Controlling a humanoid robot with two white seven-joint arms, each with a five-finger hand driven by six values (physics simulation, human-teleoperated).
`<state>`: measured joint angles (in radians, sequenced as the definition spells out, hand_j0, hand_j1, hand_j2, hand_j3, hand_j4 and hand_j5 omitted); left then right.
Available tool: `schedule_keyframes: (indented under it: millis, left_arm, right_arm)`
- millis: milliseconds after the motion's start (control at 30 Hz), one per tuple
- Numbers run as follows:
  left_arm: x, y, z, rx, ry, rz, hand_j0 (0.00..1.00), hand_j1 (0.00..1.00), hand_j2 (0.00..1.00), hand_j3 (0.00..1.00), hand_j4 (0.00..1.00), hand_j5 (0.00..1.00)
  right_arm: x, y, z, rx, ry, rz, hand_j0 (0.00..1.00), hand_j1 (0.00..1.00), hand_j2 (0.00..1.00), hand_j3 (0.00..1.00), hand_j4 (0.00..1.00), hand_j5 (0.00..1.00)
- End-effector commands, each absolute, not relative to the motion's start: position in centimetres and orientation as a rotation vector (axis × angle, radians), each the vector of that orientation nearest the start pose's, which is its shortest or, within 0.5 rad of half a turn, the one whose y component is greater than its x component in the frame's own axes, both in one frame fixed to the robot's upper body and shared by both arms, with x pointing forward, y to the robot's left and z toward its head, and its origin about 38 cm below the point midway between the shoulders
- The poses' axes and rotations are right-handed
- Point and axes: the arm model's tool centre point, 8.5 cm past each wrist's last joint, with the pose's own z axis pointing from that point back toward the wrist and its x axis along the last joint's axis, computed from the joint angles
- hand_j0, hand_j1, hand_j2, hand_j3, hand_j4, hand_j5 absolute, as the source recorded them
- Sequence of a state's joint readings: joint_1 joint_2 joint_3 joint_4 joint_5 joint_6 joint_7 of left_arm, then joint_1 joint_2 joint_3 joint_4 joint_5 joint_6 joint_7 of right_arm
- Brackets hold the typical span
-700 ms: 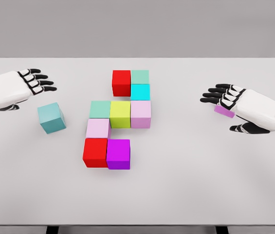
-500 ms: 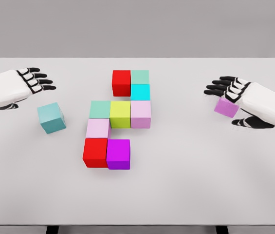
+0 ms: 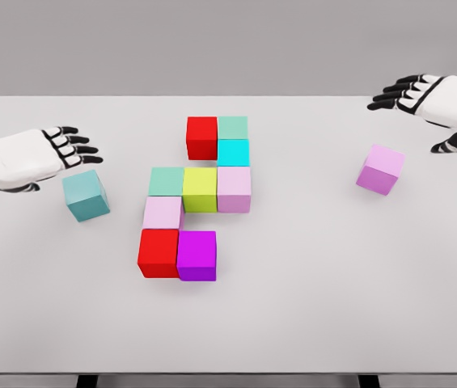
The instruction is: Assemble the squares on the desktop into the number 2
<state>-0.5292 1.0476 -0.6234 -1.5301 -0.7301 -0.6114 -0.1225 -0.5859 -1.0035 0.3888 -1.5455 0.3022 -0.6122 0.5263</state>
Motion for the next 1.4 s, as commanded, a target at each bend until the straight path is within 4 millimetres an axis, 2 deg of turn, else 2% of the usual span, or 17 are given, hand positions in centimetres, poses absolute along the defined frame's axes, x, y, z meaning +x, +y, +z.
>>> schedule_keyframes:
  millis: [0, 167, 300, 367, 500, 867, 900, 1033, 1367]
  left_arm:
    - [39.9, 36.1, 21.2, -0.980, 1.748, 2.924, 1.00, 1.00, 1.00, 1.00, 1.00, 1.00]
    - [39.8, 36.0, 20.5, -0.960, 1.725, 2.946, 1.00, 1.00, 1.00, 1.00, 1.00, 1.00]
    - [40.2, 35.7, 20.0, -0.960, 1.728, 2.946, 1.00, 1.00, 1.00, 1.00, 1.00, 1.00]
    - [40.5, 35.6, 19.4, -0.960, 1.730, 2.958, 1.00, 1.00, 1.00, 1.00, 1.00, 1.00]
    - [40.7, 35.2, 19.1, -0.946, 1.716, 2.975, 1.00, 1.00, 1.00, 1.00, 1.00, 1.00]
    - [40.9, 34.6, 18.9, -0.914, 1.690, 2.977, 1.00, 1.00, 1.00, 1.00, 1.00, 1.00]
    - [40.8, 34.6, 18.7, -0.906, 1.684, 2.984, 1.00, 1.00, 1.00, 1.00, 1.00, 1.00]
    - [41.0, 34.3, 18.2, -0.895, 1.695, 2.989, 1.00, 1.00, 1.00, 1.00, 1.00, 1.00]
    - [41.1, 34.3, 17.4, -0.882, 1.668, 3.024, 1.00, 1.00, 1.00, 1.00, 1.00, 1.00]
  right_arm:
    - [42.5, -37.1, 27.0, -0.592, -1.328, 2.054, 1.00, 1.00, 1.00, 1.00, 1.00, 1.00]
    - [45.2, -35.2, 25.3, -0.585, -1.260, 2.096, 1.00, 1.00, 1.00, 1.00, 1.00, 1.00]
    - [45.4, -34.4, 24.3, -0.587, -1.228, 2.135, 1.00, 1.00, 1.00, 1.00, 1.00, 1.00]
    - [45.9, -34.6, 23.3, -0.601, -1.176, 2.148, 1.00, 1.00, 1.00, 1.00, 1.00, 1.00]
    - [45.8, -34.6, 22.1, -0.609, -1.106, 2.191, 1.00, 1.00, 1.00, 1.00, 1.00, 1.00]
    - [45.8, -34.4, 21.7, -0.637, -1.063, 2.231, 1.00, 1.00, 1.00, 1.00, 1.00, 1.00]
    - [45.9, -33.8, 21.4, -0.632, -1.071, 2.238, 1.00, 1.00, 1.00, 1.00, 1.00, 1.00]
    - [46.0, -33.2, 20.7, -0.629, -1.054, 2.260, 0.99, 0.99, 0.99, 0.99, 0.99, 0.99]
    - [46.2, -32.5, 19.4, -0.643, -0.994, 2.309, 0.99, 0.99, 0.99, 0.99, 0.99, 0.99]
